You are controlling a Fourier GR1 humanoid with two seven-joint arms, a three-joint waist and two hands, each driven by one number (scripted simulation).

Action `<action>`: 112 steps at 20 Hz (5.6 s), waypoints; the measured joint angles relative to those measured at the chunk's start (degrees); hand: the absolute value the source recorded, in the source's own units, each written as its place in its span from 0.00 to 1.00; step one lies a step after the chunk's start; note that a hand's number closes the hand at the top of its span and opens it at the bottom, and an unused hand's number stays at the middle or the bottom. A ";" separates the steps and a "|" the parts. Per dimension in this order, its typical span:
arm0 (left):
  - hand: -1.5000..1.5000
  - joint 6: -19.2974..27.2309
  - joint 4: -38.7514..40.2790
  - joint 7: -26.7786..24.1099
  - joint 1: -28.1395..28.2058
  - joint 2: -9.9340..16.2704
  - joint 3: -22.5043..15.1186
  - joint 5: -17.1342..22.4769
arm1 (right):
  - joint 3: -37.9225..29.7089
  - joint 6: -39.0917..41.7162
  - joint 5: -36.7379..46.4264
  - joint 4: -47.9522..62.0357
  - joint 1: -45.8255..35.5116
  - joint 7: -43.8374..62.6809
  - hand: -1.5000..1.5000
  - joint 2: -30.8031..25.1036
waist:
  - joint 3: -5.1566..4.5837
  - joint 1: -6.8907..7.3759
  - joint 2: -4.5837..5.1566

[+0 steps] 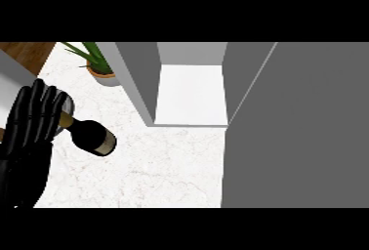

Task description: Pick up the wine, place it into the cabinet and close the cabinet

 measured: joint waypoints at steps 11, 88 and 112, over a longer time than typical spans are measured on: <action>0.00 1.19 5.10 6.82 -7.68 2.60 10.32 8.57 | 7.27 2.38 -3.08 -9.92 10.11 7.46 0.00 1.99 | 0.84 -0.62 -0.51; 0.00 -4.31 41.11 -13.48 -1.27 3.94 19.55 7.41 | 36.77 -28.79 7.56 -23.45 -4.94 38.56 0.00 -10.28 | 0.78 -1.46 -0.69; 0.00 -13.80 76.63 -31.29 -12.92 6.92 21.97 7.64 | 37.72 -33.16 7.65 -22.94 -7.80 38.13 0.00 -14.41 | 0.78 -1.60 -0.54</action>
